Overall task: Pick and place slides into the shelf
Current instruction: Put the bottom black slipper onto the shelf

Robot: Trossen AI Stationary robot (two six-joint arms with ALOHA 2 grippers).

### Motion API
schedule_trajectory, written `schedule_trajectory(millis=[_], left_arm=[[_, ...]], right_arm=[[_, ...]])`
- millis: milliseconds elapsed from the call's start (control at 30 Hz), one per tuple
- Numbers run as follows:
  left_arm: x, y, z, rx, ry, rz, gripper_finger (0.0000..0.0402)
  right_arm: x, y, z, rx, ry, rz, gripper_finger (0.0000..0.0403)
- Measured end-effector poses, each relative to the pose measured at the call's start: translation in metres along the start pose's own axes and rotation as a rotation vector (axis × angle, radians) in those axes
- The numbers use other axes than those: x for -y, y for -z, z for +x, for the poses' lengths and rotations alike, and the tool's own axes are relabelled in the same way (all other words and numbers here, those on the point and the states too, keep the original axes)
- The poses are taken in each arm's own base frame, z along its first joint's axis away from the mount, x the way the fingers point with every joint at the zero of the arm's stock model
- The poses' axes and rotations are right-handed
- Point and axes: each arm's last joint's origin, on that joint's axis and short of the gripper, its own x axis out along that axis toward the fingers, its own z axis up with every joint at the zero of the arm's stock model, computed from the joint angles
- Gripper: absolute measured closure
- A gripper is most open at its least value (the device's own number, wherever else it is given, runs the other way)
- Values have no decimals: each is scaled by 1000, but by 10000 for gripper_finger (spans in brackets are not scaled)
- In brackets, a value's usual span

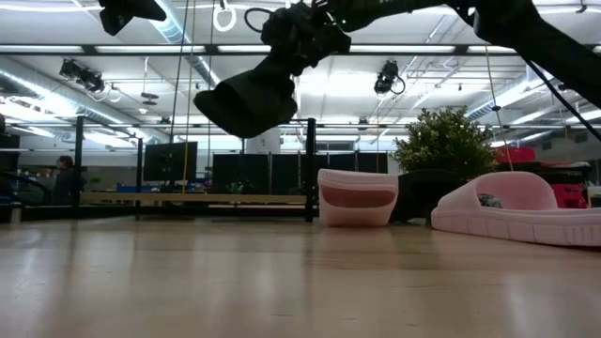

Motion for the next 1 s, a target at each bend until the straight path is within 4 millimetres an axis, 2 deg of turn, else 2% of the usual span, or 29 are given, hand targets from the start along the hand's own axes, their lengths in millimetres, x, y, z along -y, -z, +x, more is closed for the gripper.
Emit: schedule_trajectory(millis=[300, 567, 800, 1000], left_arm=[[1, -7, 5, 61, -49, -12, 379], [1, -8, 21, 19, -109, 1, 384], [-1, -8, 34, -24, -145, 26, 394], [0, -8, 35, -29, -146, 27, 386]], right_arm=[[2, 9, 8, -65, 22, -52, 393], [4, 21, 11, -189, 91, -71, 393], [6, 23, 10, -232, 145, -82, 393], [7, 26, 12, -253, 153, -80, 393]])
